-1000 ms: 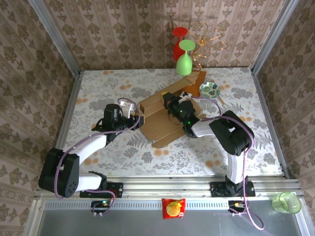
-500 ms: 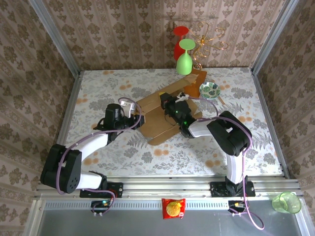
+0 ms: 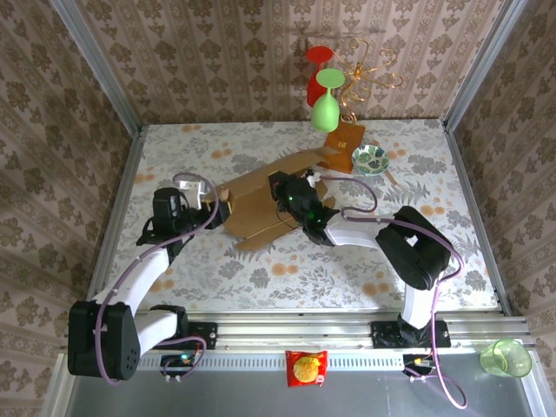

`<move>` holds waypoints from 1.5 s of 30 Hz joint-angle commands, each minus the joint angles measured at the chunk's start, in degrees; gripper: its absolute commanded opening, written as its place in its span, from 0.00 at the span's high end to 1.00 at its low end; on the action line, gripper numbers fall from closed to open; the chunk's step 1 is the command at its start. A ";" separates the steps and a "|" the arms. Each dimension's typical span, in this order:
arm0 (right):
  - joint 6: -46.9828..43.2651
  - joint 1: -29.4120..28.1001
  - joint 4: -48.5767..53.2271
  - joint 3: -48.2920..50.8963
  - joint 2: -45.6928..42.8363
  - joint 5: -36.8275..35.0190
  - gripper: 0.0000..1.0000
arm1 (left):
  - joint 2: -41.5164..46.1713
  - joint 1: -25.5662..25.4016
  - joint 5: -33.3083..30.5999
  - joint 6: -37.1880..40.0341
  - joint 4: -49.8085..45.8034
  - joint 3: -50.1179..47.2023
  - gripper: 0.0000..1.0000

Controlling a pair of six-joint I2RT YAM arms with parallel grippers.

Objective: Fold the paper box

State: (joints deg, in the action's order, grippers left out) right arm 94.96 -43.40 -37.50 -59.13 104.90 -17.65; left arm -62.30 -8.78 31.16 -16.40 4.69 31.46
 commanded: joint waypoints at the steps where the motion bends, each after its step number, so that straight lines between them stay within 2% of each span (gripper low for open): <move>1: 0.84 -0.10 14.25 -2.05 -1.95 -3.18 1.00 | 1.75 0.12 9.68 3.63 -4.07 1.74 0.46; 5: 0.76 -0.45 21.54 -3.71 -4.61 -5.33 1.00 | 1.69 -1.63 13.16 3.58 -5.59 2.88 0.46; 9: 2.38 -0.54 31.65 -4.46 -9.09 -8.10 1.00 | 4.67 -2.56 16.15 -2.14 -2.49 3.02 0.44; 17: 4.98 -1.06 50.77 -8.66 -15.80 -9.46 1.00 | 11.80 -1.44 15.69 -10.12 -4.90 4.72 0.43; 21: 5.23 0.82 44.79 -6.04 -14.09 -7.89 1.00 | 11.81 -0.78 14.23 -11.30 -6.88 5.90 0.43; 26: 2.03 3.93 35.93 -6.31 -10.49 -5.11 1.00 | 7.19 2.24 8.45 -8.98 -14.34 8.56 0.46; 29: -0.07 5.28 35.46 -8.18 -8.72 -4.05 1.00 | 3.10 4.09 6.07 -7.88 -13.15 8.14 0.49; 34: -0.48 5.86 34.33 -9.27 -5.46 -1.89 1.00 | -6.32 6.46 7.91 -8.60 -3.30 6.91 0.53; 39: -0.89 6.13 34.39 -9.93 -4.60 -1.74 1.00 | -12.38 6.51 9.78 0.15 -2.74 9.86 0.56; 45: -0.92 6.13 34.18 -10.24 -4.14 -1.25 1.00 | -19.82 3.11 8.14 17.35 -16.99 17.21 0.58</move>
State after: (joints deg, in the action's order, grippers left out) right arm 95.72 -37.32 -5.98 -68.64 99.18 -19.20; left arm -80.25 -3.99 38.94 -10.11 -5.65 45.50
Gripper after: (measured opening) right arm 0.057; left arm 0.421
